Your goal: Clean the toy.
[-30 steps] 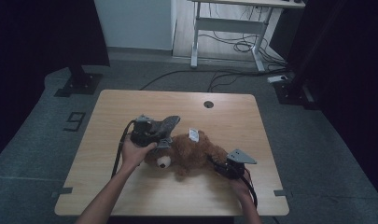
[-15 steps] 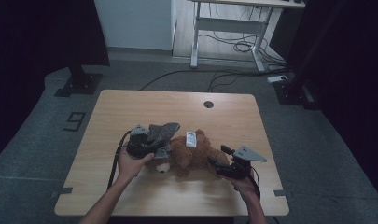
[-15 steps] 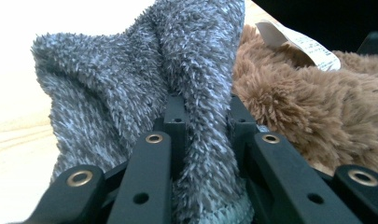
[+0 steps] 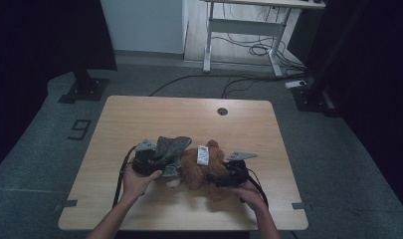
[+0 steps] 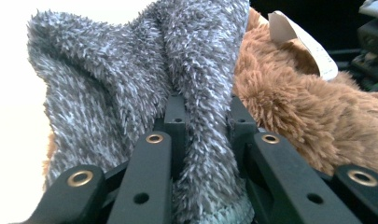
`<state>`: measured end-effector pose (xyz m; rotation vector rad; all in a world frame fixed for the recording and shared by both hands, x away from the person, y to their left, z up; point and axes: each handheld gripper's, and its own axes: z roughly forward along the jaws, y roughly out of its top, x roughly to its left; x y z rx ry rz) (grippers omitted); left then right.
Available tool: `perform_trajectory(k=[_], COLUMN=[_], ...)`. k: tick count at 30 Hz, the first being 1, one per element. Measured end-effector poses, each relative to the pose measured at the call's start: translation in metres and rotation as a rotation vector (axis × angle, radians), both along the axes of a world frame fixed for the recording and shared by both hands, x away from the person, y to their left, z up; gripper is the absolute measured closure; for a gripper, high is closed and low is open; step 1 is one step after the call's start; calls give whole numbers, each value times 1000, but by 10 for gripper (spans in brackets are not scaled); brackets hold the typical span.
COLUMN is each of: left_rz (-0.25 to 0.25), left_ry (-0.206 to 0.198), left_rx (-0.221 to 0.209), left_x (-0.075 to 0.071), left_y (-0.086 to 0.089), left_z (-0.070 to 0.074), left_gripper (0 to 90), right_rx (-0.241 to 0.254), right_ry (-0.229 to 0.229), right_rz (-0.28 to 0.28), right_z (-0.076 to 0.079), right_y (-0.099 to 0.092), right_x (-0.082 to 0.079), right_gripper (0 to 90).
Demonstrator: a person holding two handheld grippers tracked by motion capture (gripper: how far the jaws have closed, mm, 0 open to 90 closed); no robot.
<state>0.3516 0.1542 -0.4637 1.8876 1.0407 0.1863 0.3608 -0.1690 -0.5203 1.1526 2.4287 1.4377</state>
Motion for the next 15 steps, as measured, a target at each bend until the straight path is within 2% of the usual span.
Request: perform_trajectory(k=[1,2,3,4,5,6,7,11,12,15], left_rz=[0,6,6,11,13,14,13,20,24,38], left_ry=[0,-7,-7,-9,-8,-5,-4,-28,-42,-58], left_rx=[0,-5,-5,-11,-20,-33,-38,-37,-33,-38], left_x=[0,-1,-1,-2,-2,-3,-3,-7,-7,-6], left_y=[0,1,1,2,3,4,5,4,3,-3], left_z=[0,-2,-2,-2,-3,-3,-4,-2,-1,-1], left_gripper=[755,755,755,755,755,755,755,757,758,760], right_rx=[0,-11,-11,3,3,-6,-6,-12,-24,-103], right_ry=[0,-17,-17,-38,-38,-101,-101,-179,-208,-352], right_rz=[0,9,9,3,3,-5,-5,-30,-39,-73], right_z=[0,-2,-2,-1,-1,1,1,2,4,10], right_y=[0,3,3,3,3,4,4,5,6,9], right_x=[0,0,0,-2,-2,-6,-6,-11,-12,-11], right_gripper=[146,240,240,390,390,484,484,549,550,554])
